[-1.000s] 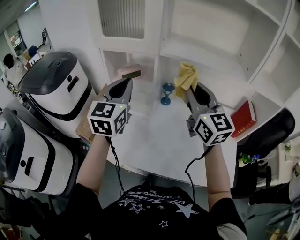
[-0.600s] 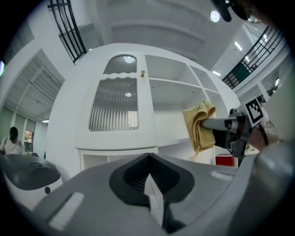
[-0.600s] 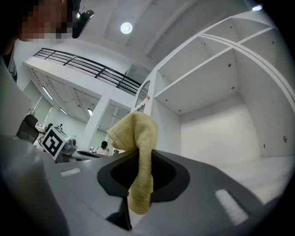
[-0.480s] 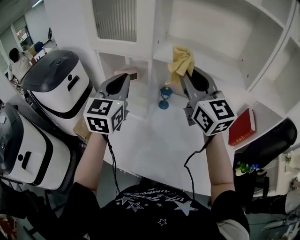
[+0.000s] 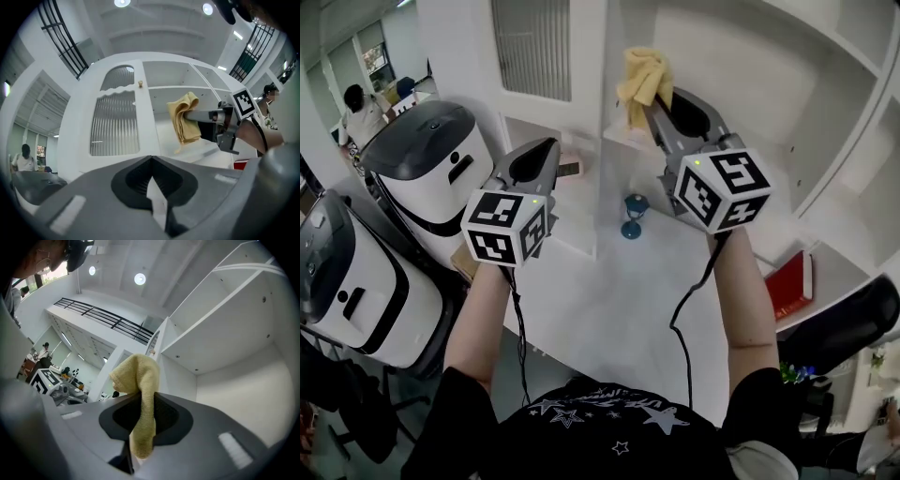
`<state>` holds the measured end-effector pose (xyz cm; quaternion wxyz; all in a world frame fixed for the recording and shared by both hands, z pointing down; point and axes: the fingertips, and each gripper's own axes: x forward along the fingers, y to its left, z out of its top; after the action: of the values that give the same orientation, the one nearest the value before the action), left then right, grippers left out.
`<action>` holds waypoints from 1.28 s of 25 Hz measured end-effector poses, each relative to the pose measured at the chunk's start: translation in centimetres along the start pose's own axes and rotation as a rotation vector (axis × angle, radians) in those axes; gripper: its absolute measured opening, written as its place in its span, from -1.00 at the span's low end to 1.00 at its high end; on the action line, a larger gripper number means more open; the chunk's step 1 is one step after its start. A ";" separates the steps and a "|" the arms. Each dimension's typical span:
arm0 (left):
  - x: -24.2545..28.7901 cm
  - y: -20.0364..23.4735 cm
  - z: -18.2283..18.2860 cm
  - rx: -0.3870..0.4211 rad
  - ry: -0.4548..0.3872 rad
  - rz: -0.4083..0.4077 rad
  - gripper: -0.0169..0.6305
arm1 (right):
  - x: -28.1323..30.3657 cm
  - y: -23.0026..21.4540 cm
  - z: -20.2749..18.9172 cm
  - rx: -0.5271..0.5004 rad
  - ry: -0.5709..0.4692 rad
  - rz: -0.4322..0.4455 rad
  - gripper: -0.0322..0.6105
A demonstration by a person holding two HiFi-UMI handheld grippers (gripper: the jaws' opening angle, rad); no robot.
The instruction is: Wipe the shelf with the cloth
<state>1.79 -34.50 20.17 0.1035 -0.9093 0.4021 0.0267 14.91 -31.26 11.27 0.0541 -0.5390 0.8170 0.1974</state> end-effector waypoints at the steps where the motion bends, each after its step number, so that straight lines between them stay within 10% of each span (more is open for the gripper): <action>1: 0.1 0.2 0.3 0.001 0.000 0.014 -0.94 | 0.8 -0.4 0.4 0.001 -0.008 0.005 -0.64; 13: 1.8 1.8 2.8 0.044 0.009 0.094 -0.94 | 8.8 -2.7 5.9 -0.088 -0.160 0.071 -0.64; 32: 4.0 2.9 4.6 0.045 -0.029 0.090 -0.94 | 14.3 -11.4 3.3 -0.022 -0.065 -0.127 -0.65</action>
<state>2.52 -38.38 14.67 0.1284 -0.8873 0.4415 0.0353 18.93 -46.18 0.91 0.0872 -0.5835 0.7769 0.2200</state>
